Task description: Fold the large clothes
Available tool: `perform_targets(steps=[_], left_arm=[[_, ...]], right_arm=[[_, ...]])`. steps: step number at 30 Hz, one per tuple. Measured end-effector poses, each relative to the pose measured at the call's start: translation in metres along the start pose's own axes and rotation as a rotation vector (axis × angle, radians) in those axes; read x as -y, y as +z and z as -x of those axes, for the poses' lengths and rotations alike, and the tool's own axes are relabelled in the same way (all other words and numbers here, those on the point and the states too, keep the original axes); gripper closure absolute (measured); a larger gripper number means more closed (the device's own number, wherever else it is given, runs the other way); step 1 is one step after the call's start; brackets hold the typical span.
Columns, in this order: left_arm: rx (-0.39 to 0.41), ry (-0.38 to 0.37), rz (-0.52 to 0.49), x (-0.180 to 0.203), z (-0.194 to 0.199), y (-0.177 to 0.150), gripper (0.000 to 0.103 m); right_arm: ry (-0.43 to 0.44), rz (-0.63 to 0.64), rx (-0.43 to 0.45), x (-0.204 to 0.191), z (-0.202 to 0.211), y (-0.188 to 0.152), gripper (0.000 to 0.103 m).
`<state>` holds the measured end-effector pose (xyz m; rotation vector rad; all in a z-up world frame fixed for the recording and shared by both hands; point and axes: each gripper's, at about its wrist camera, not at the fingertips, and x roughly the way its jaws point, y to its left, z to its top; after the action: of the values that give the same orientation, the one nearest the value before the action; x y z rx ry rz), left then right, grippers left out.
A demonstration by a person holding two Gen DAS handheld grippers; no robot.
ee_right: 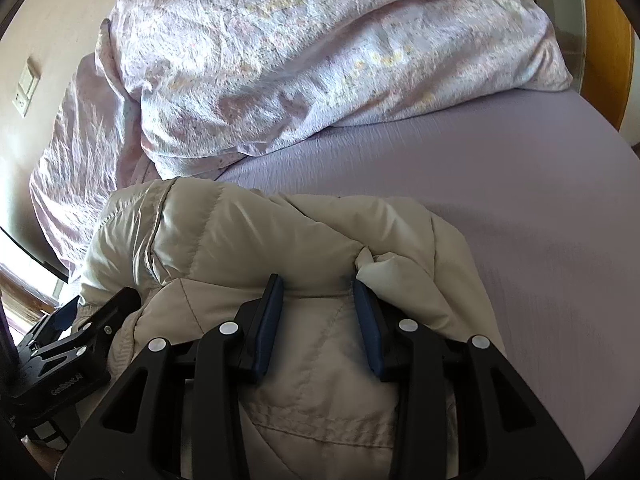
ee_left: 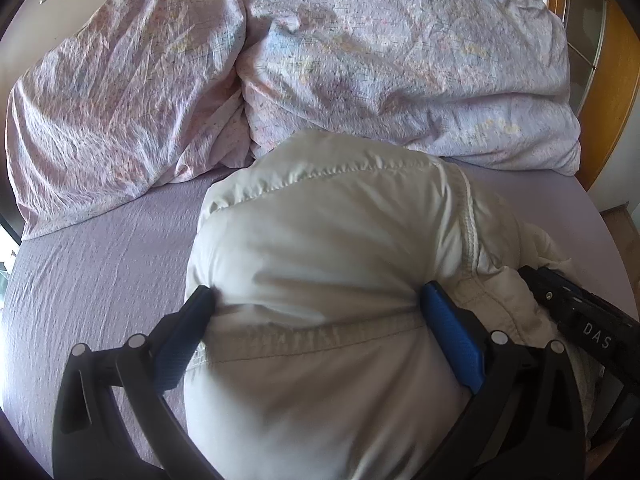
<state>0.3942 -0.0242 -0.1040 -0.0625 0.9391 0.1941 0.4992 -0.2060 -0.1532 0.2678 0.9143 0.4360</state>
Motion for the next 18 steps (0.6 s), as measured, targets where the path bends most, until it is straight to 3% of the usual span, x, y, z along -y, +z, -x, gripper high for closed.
perform_targets(steps=[18], left_arm=[[-0.024, -0.026, 0.02, -0.006, 0.022, -0.006, 0.002]], right_arm=[[0.063, -0.143, -0.013, 0.017, 0.039, -0.008, 0.065]])
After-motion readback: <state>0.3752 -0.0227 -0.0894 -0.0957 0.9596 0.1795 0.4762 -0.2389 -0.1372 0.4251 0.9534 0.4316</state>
